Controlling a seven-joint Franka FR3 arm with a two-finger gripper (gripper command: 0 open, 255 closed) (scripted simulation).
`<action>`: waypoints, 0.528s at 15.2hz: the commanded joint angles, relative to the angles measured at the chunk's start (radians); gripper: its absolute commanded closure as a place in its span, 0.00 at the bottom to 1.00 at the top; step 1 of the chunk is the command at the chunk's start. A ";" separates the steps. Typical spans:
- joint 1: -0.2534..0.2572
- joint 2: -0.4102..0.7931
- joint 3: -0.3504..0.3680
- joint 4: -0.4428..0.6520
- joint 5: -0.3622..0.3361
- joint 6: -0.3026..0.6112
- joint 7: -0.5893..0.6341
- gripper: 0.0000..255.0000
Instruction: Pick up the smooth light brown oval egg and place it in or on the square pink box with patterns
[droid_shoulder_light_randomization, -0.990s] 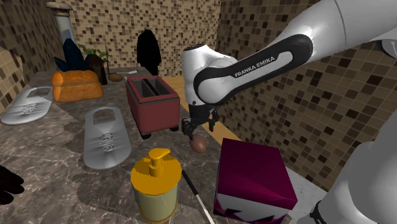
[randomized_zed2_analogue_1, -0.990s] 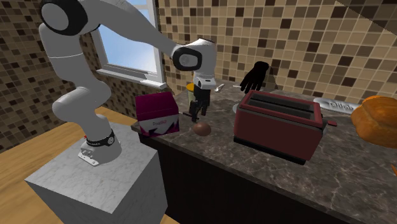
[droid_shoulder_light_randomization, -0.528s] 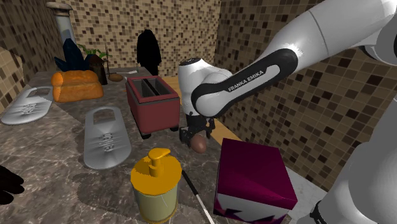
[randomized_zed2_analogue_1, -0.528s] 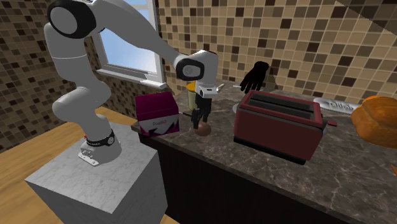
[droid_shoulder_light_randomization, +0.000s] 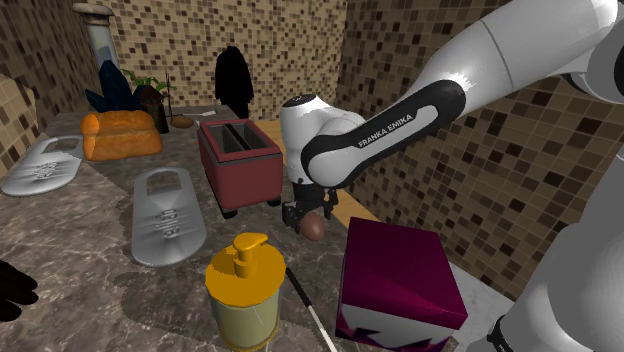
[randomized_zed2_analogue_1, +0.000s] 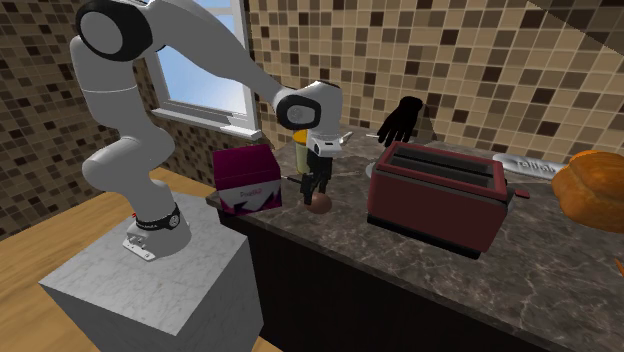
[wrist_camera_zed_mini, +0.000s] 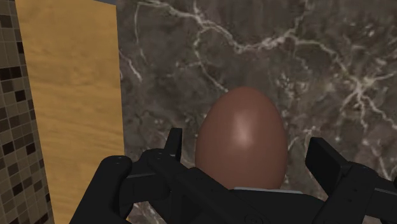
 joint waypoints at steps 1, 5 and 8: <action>0.000 0.000 0.000 0.000 0.000 0.000 0.000 0.00; 0.000 0.000 0.000 0.000 0.000 0.000 0.000 1.00; 0.000 0.000 0.000 0.000 0.000 0.000 0.000 1.00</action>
